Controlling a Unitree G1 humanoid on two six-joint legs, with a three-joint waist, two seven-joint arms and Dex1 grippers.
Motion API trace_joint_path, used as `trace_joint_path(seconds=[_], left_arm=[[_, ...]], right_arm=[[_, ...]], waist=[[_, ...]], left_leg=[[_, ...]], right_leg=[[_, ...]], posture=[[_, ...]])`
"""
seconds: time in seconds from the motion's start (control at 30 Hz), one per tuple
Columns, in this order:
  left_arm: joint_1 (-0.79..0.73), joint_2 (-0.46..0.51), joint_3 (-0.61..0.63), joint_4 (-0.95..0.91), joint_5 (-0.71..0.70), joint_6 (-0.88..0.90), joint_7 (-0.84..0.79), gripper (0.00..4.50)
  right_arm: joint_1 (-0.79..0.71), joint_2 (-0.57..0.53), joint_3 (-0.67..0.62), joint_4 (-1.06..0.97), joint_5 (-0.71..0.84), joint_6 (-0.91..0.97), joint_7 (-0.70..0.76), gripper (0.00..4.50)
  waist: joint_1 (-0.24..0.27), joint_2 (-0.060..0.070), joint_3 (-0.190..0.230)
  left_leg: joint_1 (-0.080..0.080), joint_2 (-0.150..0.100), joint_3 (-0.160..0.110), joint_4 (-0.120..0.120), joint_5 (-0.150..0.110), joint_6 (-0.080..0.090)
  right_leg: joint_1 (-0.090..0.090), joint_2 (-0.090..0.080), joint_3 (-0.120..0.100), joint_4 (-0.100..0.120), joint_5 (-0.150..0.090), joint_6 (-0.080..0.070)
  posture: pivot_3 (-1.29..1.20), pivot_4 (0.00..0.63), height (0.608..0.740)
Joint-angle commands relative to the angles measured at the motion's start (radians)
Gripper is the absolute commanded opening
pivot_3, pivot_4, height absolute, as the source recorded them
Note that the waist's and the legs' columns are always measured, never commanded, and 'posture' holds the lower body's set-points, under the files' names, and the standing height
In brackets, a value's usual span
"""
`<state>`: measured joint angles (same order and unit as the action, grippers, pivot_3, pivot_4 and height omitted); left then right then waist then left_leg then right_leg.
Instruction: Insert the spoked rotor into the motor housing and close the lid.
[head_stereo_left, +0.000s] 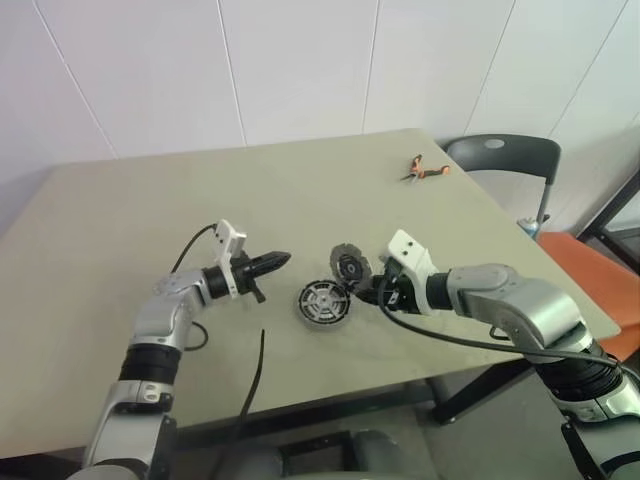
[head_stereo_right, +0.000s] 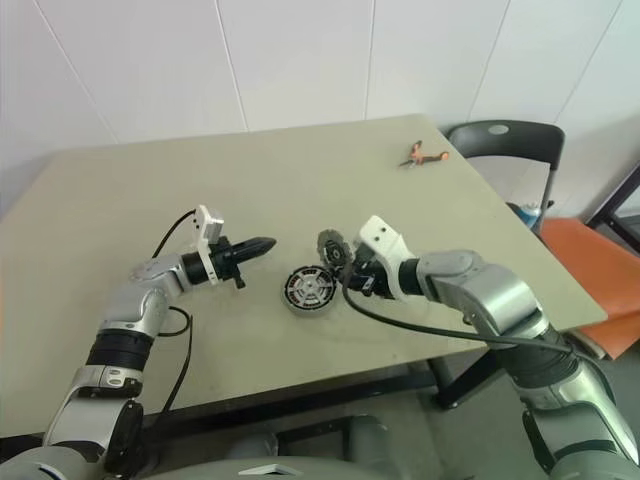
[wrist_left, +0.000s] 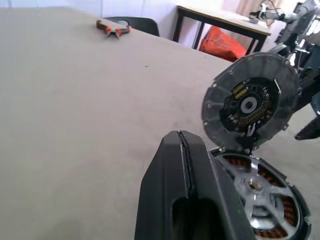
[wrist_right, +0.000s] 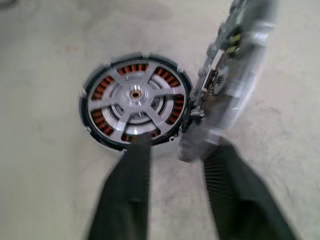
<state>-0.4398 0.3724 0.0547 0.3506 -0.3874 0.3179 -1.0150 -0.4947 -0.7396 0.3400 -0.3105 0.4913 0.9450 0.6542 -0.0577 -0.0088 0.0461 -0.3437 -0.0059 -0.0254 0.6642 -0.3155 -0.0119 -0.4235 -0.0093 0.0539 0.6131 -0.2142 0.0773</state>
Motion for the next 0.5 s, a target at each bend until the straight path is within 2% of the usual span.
trace_joint_path(seconds=[0.03, 0.07, 0.13, 0.5], left_arm=[[0.005, 0.010, 0.019, -0.012, -0.013, -0.005, 0.007, 0.00], [0.009, 0.009, 0.018, -0.011, -0.012, -0.006, 0.008, 0.00], [0.013, 0.005, 0.015, -0.006, -0.009, -0.009, 0.011, 0.00], [0.012, -0.009, 0.001, 0.002, -0.003, -0.011, 0.020, 0.00]], right_arm=[[-0.007, -0.013, 0.011, -0.050, -0.011, -0.016, 0.068, 2.79], [-0.004, 0.013, -0.025, -0.047, 0.029, 0.009, 0.072, 3.14], [-0.008, 0.058, -0.098, -0.014, 0.083, 0.041, 0.071, 3.14], [-0.051, 0.153, -0.301, 0.163, 0.165, 0.088, 0.077, 3.14]], waist=[[0.011, -0.001, 0.001], [0.015, -0.002, 0.001], [0.018, -0.002, 0.001], [0.027, -0.003, 0.001]], left_leg=[[0.000, 0.000, 0.000, 0.000, 0.000, 0.000], [0.000, 0.000, 0.000, 0.000, 0.000, 0.000], [0.000, 0.000, 0.000, 0.000, 0.000, 0.000], [0.000, -0.001, 0.000, 0.001, 0.000, 0.000]], right_leg=[[0.000, 0.000, 0.000, 0.000, 0.000, 0.000], [0.000, 0.000, 0.000, 0.000, 0.000, 0.000], [0.000, 0.000, 0.000, 0.000, 0.000, 0.000], [0.000, 0.000, 0.000, 0.000, 0.001, -0.001]], posture=[[0.00, 0.000, 0.740], [0.00, 0.000, 0.740], [0.00, 0.000, 0.740], [0.00, 0.000, 0.740]])
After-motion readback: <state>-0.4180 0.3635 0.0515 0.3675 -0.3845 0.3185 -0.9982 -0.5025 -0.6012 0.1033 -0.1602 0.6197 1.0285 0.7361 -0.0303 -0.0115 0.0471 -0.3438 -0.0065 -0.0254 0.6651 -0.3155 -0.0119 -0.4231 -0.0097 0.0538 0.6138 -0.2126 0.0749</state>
